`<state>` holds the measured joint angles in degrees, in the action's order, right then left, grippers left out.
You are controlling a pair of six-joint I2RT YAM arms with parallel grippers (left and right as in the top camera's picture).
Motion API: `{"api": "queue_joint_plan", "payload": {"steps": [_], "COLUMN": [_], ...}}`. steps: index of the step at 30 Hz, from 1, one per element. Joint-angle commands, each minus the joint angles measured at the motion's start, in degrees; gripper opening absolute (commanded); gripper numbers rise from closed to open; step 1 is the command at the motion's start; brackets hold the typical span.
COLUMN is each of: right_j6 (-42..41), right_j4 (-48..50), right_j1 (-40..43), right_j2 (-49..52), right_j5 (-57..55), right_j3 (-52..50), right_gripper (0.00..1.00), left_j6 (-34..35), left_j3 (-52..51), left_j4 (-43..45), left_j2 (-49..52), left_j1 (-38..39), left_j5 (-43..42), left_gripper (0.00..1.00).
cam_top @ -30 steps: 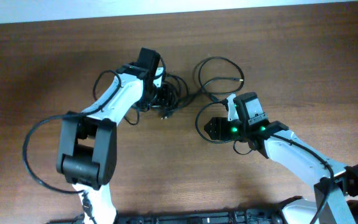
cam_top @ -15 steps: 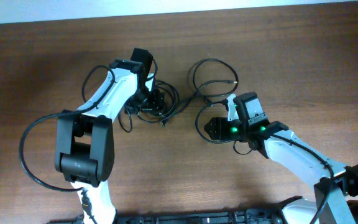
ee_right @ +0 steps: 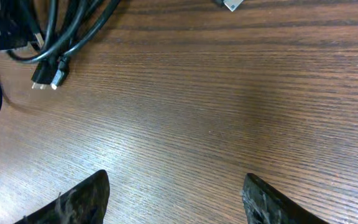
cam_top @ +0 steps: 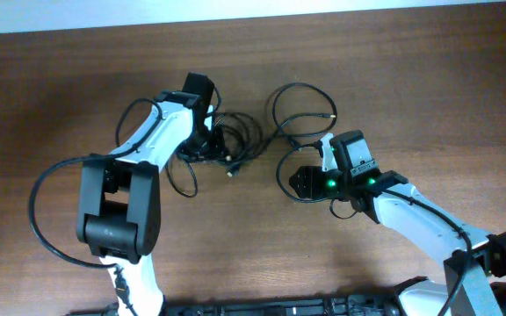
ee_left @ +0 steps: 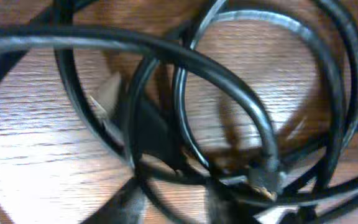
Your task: Untangle cables
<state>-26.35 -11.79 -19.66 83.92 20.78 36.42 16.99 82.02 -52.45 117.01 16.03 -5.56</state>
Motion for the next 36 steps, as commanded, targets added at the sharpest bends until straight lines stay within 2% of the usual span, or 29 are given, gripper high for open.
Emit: {"api": "queue_joint_plan", "payload": {"steps": [1,2,4,6,8,10,12,14,16,18,21,24,26,28,29,30,31,32,33,34,35,36], "right_j6": [0.66,0.66,0.66,1.05,5.75,8.15,8.11,8.09,8.11,6.97,6.16,5.92,2.84,1.84,1.81,1.81,1.81,1.81,1.84,1.86,1.88,1.86], "right_j4": [-0.02,-0.02,-0.55,-1.11,-1.55,-1.68,0.66,4.31,7.41,5.4,4.94,3.04,-6.08,-9.49,-9.9,-10.12,-10.4,-10.91,-10.95,-9.27,-7.26,-4.74], "right_j1": [-0.26,-0.26,-0.26,-0.2,-0.2,-0.22,-0.22,-0.2,-0.2,-0.22,-0.2,-0.2,-0.09,-0.09,-0.09,-0.09,-0.09,-0.09,-0.11,-0.11,-0.22,-0.22], "right_j2": [0.15,0.15,0.15,-0.11,-3.91,-9.14,-11.17,-11.19,-11.19,-10.82,-6.01,-2.19,-2.12,-2.12,-2.12,-2.12,-2.12,-2.12,-2.12,-2.12,-2.12,-2.12], "right_j5": [-0.52,-0.52,-0.52,-0.09,4.57,9.7,13.94,14.75,11.21,-0.04,-3.41,-9.09,-22.91,-26.91,-26.86,-26.88,-26.88,-26.86,-26.43,-18.56,-11.1,-5.14], "right_j3": [0.0,0.0,0.0,0.02,1.88,5.88,7.76,7.76,7.76,7.74,7.74,7.74,7.74,7.74,7.74,7.74,7.74,7.74,7.74,7.74,7.74,7.74], "right_gripper": [0.68,0.68,0.59,0.57,0.57,0.62,0.63,0.63,0.63,0.57,0.55,0.38,0.23,0.18,0.18,0.17,0.17,0.17,0.18,0.43,0.52,0.53], "left_j6": [0.09,0.07,-3.87,-6.47,-13.38,-14.12,-16.92,-17.07,-18.6,-27.15,-32.11,-32.09,-32.09,-32.06,-32.04,-32.06,-32.06,-32.06,-32.04,-31.82,-29.03,-26.32], "left_j3": [0.22,0.72,3.63,5.14,5.14,5.14,5.14,5.14,5.14,5.14,5.14,5.14,5.14,5.14,5.14,5.14,5.14,5.14,5.14,5.14,5.14,5.14], "left_j4": [0.09,0.09,0.09,-0.31,-1.36,-3.91,-5.51,-7.3,-9.94,-11.23,-11.72,-11.76,-13.6,-13.9,-13.99,-14.1,-14.08,-14.08,-14.05,-13.53,-12.41,-10.97], "left_j2": [0.28,0.2,-1.49,-6.51,-13.94,-20.85,-24.22,-25.16,-25.16,-25.22,-25.22,-25.22,-25.33,-25.33,-25.33,-25.33,-25.33,-25.33,-25.33,-25.33,-25.33,-25.31], "left_j1": [0.7,0.76,0.7,0.7,0.7,0.7,0.74,0.74,0.74,0.74,0.74,0.46,-4.5,-8.96,-10.91,-12.28,-13.42,-13.7,-13.7,-13.7,-13.68,-13.68], "left_j5": [-1.14,-1.68,-6.45,-10.25,-19.47,-21.51,-30.05,-30.71,-33.51,-46.51,-55.1,-50.42,-43.3,-37.4,-34.53,-32.94,-31.58,-29.79,-28.59,-28.37,-26.56,-25.92], "left_gripper": [0.0,0.0,0.0,0.0,0.0,0.0,0.0,0.0,0.0,0.0,0.0,0.0,0.0,0.0,0.05,0.3,0.45,0.43,0.33,0.29,0.31,0.46]}}
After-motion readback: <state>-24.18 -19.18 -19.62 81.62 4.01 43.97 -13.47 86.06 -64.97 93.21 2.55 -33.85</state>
